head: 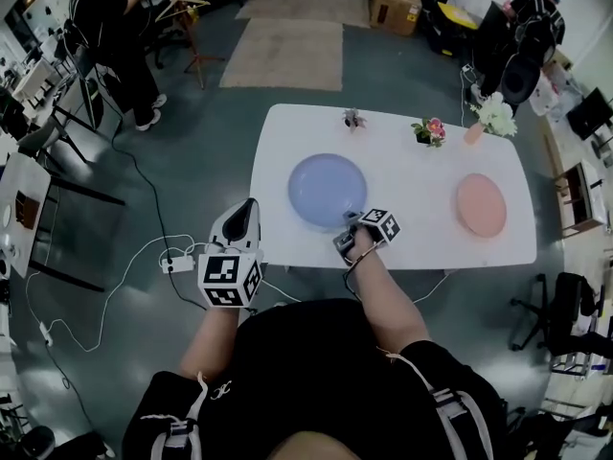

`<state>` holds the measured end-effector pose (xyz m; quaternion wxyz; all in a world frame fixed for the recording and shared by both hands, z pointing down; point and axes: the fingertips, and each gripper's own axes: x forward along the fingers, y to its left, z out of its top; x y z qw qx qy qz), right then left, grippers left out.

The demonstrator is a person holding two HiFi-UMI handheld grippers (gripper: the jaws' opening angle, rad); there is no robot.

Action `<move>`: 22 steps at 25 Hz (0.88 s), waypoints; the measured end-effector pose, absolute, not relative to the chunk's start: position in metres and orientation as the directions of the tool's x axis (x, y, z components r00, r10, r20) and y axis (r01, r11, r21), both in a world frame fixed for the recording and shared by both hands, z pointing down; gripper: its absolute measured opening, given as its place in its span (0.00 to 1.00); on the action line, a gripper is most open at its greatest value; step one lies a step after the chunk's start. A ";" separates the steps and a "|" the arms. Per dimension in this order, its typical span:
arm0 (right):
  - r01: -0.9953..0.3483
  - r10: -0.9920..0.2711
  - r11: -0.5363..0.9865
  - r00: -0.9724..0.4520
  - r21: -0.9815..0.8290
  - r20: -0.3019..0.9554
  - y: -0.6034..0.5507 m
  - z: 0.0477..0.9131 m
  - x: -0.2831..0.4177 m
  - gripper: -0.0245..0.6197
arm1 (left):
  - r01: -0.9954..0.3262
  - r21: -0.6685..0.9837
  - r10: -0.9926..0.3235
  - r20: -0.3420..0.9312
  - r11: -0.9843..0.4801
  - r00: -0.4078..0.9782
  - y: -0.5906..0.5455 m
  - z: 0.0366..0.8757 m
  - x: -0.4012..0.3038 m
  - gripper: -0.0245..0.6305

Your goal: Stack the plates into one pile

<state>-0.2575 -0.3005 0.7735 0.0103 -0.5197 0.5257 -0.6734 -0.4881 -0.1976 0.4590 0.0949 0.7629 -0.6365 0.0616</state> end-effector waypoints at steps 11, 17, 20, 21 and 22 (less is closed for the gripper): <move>-0.438 -0.612 -0.437 -0.495 -0.785 0.617 -0.299 0.757 -0.255 0.15 | -0.981 0.072 -0.958 0.216 -0.178 0.189 -0.193 0.455 -0.488 0.06; -0.394 -0.667 -0.402 -0.493 -0.827 0.559 -0.299 0.738 -0.231 0.17 | -0.970 0.083 -0.947 0.216 -0.227 0.240 -0.204 0.457 -0.467 0.06; -0.341 -0.708 -0.397 -0.478 -0.852 0.521 -0.299 0.727 -0.207 0.17 | -0.959 0.088 -0.935 0.214 -0.268 0.281 -0.213 0.458 -0.447 0.06; -0.327 -0.724 -0.397 -0.463 -0.858 0.511 -0.297 0.722 -0.194 0.17 | -0.953 0.091 -0.929 0.213 -0.289 0.302 -0.217 0.458 -0.438 0.06; -0.312 -0.741 -0.398 -0.445 -0.863 0.503 -0.295 0.717 -0.180 0.17 | -0.945 0.094 -0.922 0.210 -0.312 0.325 -0.220 0.457 -0.428 0.06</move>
